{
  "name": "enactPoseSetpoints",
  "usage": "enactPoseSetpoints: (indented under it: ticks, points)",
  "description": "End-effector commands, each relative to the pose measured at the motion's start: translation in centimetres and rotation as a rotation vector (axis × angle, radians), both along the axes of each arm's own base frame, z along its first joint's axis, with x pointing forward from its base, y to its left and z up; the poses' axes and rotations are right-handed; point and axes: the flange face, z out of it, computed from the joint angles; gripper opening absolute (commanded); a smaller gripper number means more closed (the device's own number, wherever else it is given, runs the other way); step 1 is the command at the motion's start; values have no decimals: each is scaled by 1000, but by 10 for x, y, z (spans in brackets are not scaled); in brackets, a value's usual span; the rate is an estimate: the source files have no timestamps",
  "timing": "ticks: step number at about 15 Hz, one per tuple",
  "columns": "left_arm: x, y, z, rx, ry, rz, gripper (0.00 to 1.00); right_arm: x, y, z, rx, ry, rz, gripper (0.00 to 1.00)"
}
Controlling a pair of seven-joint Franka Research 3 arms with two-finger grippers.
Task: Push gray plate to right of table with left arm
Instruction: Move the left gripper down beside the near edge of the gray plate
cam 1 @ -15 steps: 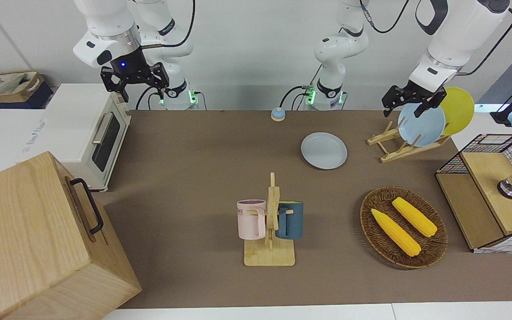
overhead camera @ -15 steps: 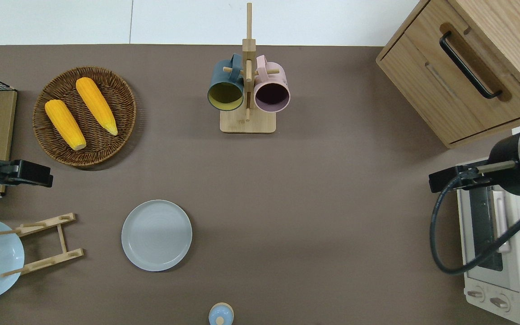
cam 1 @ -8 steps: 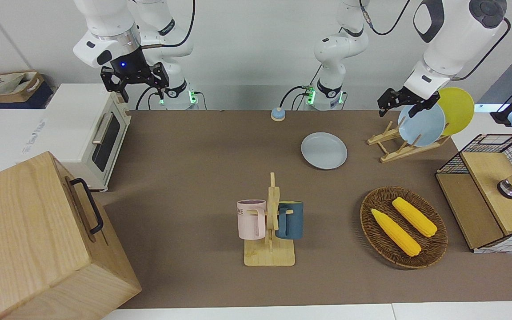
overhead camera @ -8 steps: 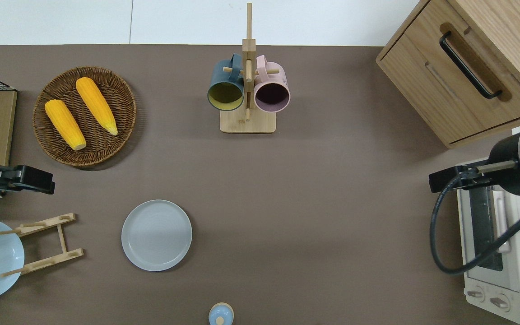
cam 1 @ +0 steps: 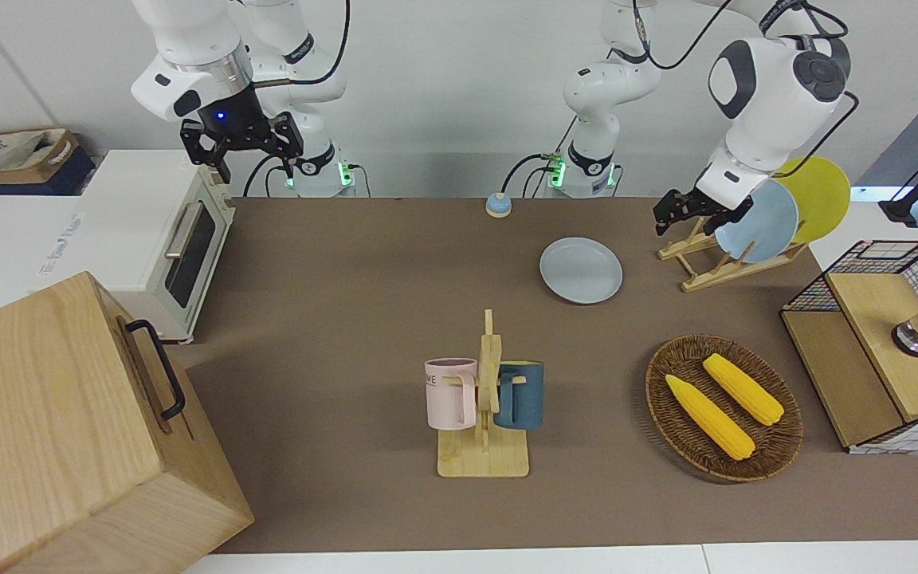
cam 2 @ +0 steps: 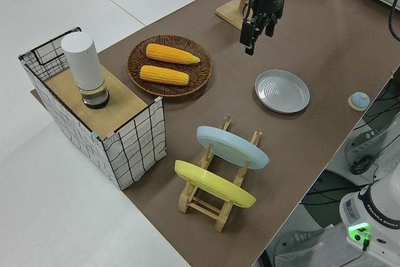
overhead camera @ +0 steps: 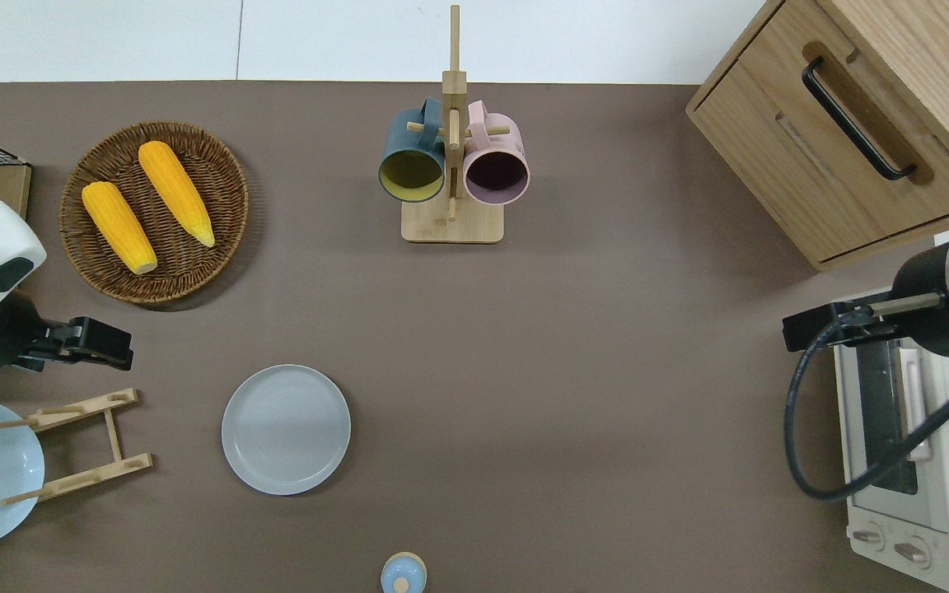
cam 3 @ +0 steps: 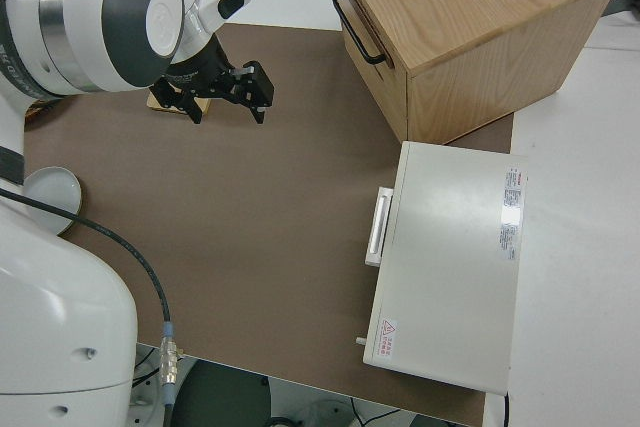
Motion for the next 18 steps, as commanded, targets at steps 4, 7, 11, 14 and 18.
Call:
enactPoseSetpoints:
  ticks: [4, 7, 11, 14, 18]
  points:
    - [-55, -1, -69, 31, -68, -5, 1000, -3, -3, 3, 7, 6, -4, 983]
    - [-66, -3, -101, 8, -86, -9, 1000, -4, -2, 3, 8, 6, -2, 983]
    - [-82, -15, -138, -1, -113, -15, 998, -4, -2, 3, 7, 4, -2, 983]
    - [-91, -25, -161, -6, -138, -25, 998, -4, -2, 3, 7, 6, -2, 983]
    - [-92, -27, -171, -5, -148, -29, 998, -3, -3, 3, 8, 6, -5, 983]
